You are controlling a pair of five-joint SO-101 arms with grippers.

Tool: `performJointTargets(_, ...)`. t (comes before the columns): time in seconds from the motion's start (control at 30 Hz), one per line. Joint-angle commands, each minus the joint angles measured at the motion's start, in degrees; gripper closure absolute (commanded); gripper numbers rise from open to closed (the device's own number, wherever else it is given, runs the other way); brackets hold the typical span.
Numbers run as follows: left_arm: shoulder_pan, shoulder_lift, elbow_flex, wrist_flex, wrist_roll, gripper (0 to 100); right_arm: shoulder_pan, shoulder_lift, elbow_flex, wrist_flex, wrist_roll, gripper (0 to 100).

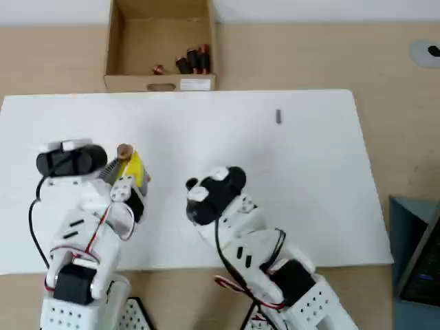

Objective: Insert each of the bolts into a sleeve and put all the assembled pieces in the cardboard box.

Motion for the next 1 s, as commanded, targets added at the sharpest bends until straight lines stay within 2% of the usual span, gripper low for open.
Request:
performJointTargets(0.0,2.2,-2.3,-1.0,-1.8,0.4,100,-1.8,-0.4,0.6,-2.7,0.4,98.9)
performJointTargets(0.23,2.5,-2.1,-4.2,-3.3,11.0,100,-5.0,-0.4,2.1,-6.2,0.4,98.9)
performJointTargets(0.47,3.1,-2.1,-7.7,-2.7,16.3,100,-5.8,-0.4,2.2,-6.5,0.4,98.9)
performJointTargets(0.7,9.9,-2.1,-11.5,2.0,16.6,100,-5.7,-0.4,2.2,-6.5,0.4,98.9)
performJointTargets(0.83,10.2,-2.1,-14.0,6.3,16.3,100,-5.7,-0.4,2.2,-6.5,0.4,98.9)
performJointTargets(0.97,10.4,-2.1,-16.1,9.7,14.2,100,-5.6,-0.4,2.2,-6.5,3.7,98.9)
